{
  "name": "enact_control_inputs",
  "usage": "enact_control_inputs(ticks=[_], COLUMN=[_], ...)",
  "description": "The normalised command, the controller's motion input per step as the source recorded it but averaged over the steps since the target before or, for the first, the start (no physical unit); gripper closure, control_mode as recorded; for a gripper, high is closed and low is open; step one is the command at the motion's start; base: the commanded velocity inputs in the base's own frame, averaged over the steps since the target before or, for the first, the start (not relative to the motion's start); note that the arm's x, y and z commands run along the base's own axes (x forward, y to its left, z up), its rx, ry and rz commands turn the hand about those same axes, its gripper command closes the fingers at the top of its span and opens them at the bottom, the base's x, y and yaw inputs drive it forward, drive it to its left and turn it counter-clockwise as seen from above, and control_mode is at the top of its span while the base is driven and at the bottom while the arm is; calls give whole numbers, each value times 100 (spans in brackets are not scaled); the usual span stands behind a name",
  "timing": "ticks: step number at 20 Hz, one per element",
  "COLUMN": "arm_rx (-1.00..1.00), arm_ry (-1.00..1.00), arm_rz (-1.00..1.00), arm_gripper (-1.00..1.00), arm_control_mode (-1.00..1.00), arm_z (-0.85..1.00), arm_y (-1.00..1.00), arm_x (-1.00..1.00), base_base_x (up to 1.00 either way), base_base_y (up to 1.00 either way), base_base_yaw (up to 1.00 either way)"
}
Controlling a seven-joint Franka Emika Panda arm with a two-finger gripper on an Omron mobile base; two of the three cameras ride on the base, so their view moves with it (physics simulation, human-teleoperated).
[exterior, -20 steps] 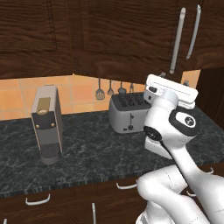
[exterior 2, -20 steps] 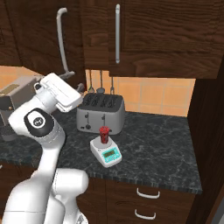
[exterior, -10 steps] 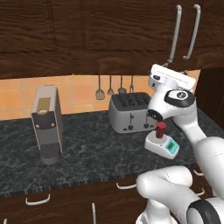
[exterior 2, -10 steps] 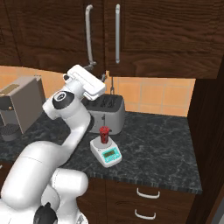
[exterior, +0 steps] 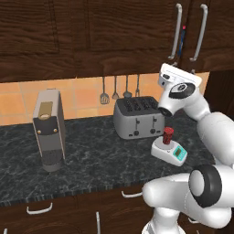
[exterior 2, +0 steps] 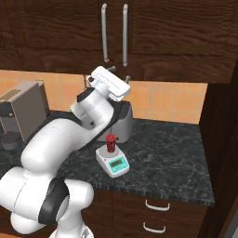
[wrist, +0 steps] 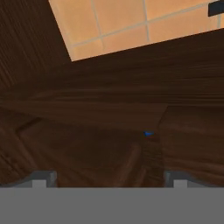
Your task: Pick the yogurt and place it on the digital scale for weighing, and close the cabinet.
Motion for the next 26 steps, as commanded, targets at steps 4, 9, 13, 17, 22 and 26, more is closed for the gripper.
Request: enact_control_inputs(ticks=[4,9,13,17,22,26], arm_rx=[-2,0,-5,-9,-12,-13], arm_ry=[-8,-18,-25,-21,-29,-48], arm_rz=[6,20,21,13,11,10], arm_gripper=[-100,-100,-100,-100,-100,-100], arm_control_mode=[-100,-100,-100,-100,-100,-100], arm_z=[-8,-1,0,-5,-7,-24], arm_y=[-4,26,58,56,76,66], arm_x=[96,100,100,100,100,93], base_base_x=[0,0,0,0,0,0], base_base_y=[0,0,0,0,0,0], base_base_yaw=[0,0,0,0,0,0])
